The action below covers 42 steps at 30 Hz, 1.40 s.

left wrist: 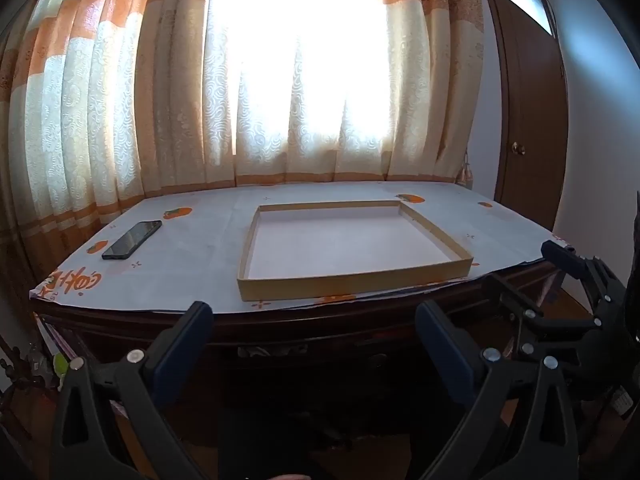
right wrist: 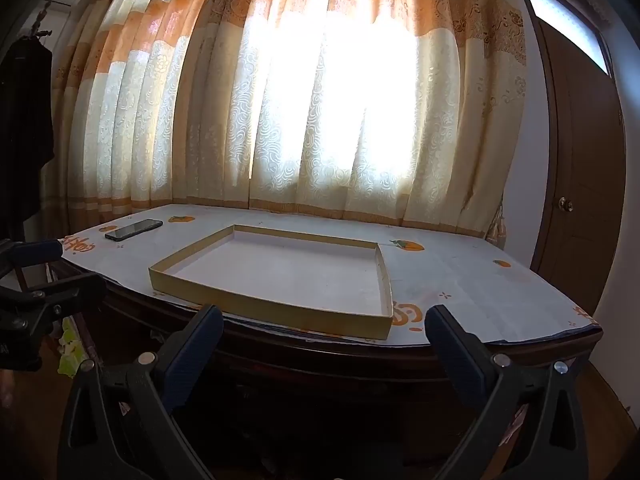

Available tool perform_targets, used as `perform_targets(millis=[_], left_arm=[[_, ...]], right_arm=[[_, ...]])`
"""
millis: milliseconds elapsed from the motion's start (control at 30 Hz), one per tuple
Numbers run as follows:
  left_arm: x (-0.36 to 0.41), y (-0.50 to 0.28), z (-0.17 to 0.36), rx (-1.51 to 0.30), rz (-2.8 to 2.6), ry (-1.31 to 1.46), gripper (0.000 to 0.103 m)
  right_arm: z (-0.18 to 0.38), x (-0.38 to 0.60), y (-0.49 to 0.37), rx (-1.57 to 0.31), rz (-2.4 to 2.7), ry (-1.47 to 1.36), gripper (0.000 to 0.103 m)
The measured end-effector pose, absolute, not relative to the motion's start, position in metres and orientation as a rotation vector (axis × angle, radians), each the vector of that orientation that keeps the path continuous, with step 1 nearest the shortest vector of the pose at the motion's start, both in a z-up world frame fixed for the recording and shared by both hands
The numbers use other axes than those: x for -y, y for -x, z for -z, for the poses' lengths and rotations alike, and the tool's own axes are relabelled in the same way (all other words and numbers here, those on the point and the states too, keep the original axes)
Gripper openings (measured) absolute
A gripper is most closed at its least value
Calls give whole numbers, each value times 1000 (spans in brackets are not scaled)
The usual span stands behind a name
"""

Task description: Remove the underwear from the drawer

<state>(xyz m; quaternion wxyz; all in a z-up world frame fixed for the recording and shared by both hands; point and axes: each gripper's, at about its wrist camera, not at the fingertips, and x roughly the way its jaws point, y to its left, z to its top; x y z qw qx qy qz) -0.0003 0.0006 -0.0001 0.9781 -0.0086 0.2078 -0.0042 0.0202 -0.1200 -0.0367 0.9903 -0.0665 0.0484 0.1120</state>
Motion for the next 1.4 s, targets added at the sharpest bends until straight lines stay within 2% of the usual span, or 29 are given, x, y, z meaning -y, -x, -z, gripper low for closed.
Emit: perform_targets(millis=[1400], left_arm=[[-7,-2,1,-421,6,23,103]], right_arm=[[32,124,-17,-89,-228,118,102]])
